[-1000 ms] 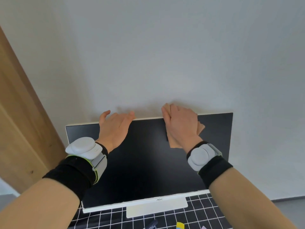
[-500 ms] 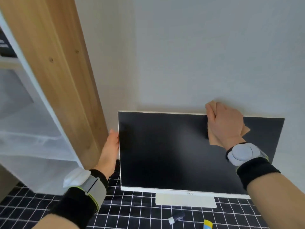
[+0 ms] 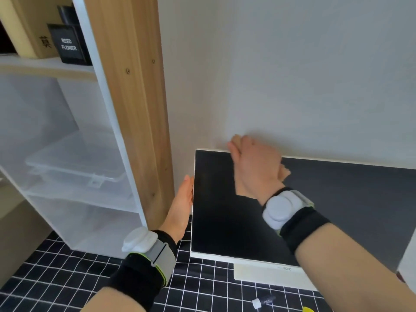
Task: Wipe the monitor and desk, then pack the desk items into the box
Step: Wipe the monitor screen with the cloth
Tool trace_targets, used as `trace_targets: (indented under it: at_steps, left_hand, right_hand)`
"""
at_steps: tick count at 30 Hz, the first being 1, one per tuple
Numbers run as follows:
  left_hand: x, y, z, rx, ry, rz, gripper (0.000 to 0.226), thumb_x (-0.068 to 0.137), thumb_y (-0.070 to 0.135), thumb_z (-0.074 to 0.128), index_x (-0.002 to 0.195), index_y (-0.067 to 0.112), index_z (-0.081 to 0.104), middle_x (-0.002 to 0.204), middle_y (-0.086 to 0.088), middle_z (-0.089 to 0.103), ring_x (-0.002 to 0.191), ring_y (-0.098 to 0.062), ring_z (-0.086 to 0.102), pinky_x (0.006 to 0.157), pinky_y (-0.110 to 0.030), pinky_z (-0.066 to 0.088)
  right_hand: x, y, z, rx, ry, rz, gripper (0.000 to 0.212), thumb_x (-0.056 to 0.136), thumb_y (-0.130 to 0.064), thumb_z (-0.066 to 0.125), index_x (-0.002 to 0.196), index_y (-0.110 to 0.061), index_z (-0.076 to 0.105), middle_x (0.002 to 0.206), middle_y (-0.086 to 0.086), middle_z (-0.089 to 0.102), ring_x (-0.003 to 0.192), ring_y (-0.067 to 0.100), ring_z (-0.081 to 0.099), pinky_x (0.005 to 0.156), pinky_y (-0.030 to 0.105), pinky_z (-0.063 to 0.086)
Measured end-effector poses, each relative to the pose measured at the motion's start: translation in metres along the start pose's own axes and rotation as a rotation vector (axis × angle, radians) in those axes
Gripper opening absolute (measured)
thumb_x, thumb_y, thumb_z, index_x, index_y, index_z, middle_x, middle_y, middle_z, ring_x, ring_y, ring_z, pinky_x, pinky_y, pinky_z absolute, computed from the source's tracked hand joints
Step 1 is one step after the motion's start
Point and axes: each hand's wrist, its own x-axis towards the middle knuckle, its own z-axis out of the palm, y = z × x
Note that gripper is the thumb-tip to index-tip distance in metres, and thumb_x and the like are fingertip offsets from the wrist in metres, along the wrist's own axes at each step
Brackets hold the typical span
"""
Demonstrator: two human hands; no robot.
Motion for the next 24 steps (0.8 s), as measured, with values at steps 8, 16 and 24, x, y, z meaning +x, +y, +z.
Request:
trace_targets:
  at_steps: [8, 16, 24]
  left_hand:
    - [0.003, -0.002, -0.007, 0.007, -0.005, 0.018, 0.031, 0.102, 0.04, 0.024, 0.13, 0.036, 0.038, 0.131, 0.019, 0.049, 0.118, 0.007, 0.042, 0.103, -0.013, 0.024]
    - [0.024, 0.035, -0.001, 0.809, 0.275, 0.598, 0.1, 0.079, 0.046, 0.069, 0.153, 0.018, 0.007, 0.161, 0.0, 0.009, 0.148, -0.013, 0.009, 0.119, -0.035, 0.013]
    - [0.061, 0.058, -0.007, 1.411, 0.204, 0.614, 0.081, 0.071, 0.077, 0.053, 0.138, 0.032, 0.04, 0.142, -0.003, 0.03, 0.134, -0.025, 0.025, 0.113, -0.046, 0.024]
  right_hand:
    - [0.028, -0.096, -0.004, 0.272, -0.245, -0.169, 0.052, 0.101, -0.053, 0.022, 0.101, -0.012, 0.053, 0.083, 0.003, 0.057, 0.075, 0.028, 0.06, 0.065, 0.038, 0.048]
    - [0.067, -0.044, -0.052, 1.117, -0.983, 0.157, 0.066, 0.099, -0.058, 0.024, 0.137, -0.011, 0.05, 0.134, 0.018, 0.057, 0.116, 0.025, 0.059, 0.1, 0.027, 0.045]
    - [0.044, 0.056, -0.035, 0.323, -0.867, 0.147, 0.082, 0.092, -0.07, 0.013, 0.143, -0.013, 0.043, 0.154, 0.007, 0.035, 0.141, 0.026, 0.033, 0.114, 0.04, 0.02]
